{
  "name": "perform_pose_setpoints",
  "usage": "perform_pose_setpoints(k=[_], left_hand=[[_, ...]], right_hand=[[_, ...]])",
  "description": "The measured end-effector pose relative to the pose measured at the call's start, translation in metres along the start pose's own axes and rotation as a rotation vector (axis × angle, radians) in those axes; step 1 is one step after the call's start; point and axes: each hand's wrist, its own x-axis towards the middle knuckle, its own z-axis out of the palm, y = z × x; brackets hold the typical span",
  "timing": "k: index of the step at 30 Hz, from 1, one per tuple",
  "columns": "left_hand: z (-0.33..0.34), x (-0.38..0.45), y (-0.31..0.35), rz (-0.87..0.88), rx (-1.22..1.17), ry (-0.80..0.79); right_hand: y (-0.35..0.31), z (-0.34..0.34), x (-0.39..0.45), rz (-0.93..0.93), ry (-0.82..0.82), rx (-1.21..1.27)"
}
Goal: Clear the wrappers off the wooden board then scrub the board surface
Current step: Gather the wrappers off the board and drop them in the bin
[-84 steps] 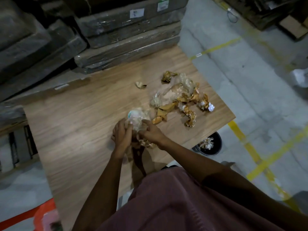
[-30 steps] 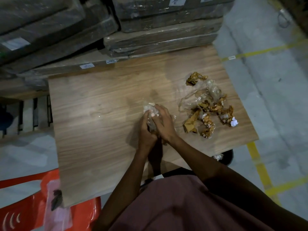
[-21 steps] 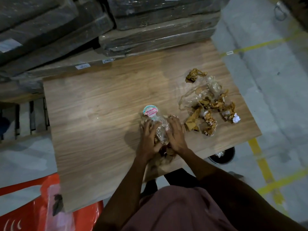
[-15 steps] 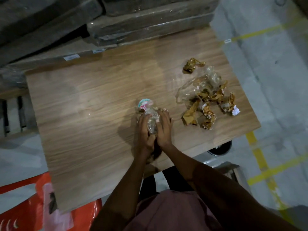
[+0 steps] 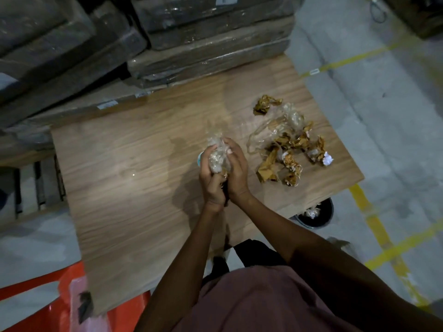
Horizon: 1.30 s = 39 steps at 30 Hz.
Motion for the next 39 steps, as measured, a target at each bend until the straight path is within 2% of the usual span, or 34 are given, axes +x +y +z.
perform_pose_setpoints(k=[4, 11, 17, 23, 25, 28, 32, 34, 39], left_hand=[[0.036, -0.007, 0.020, 0.039, 0.009, -0.143], [0.114, -0.060, 0.028, 0.013, 0.017, -0.493], [0.179, -0.101, 0.016, 0.027, 0.072, -0.662], [0.270, -0.138, -0.024, -0.129, 0.127, -0.806], [0.303, -0.152, -0.035, -0.198, 0.147, -0.808], [0.350, -0.167, -0.066, -0.301, 0.208, -0.732], [0.397, -0.169, -0.134, -0.510, 0.304, -0.638], [0.417, -0.164, -0.174, -0.570, 0.336, -0.611], [0.445, -0.159, -0.290, -0.654, 0.379, -0.496]], right_hand=[[-0.039, -0.035, -0.004, -0.110, 0.107, 0.020], [-0.064, -0.132, -0.045, -0.238, 0.480, 0.035], [-0.067, -0.214, -0.059, -0.225, 0.678, 0.062], [-0.054, -0.315, -0.056, -0.118, 0.837, 0.116], [-0.043, -0.354, -0.050, -0.071, 0.857, 0.140], [-0.023, -0.407, -0.033, 0.047, 0.857, 0.131], [0.013, -0.464, -0.004, 0.265, 0.827, 0.248], [0.053, -0.494, 0.018, 0.335, 0.822, 0.365], [0.207, -0.563, 0.070, 0.576, 0.727, 0.533]])
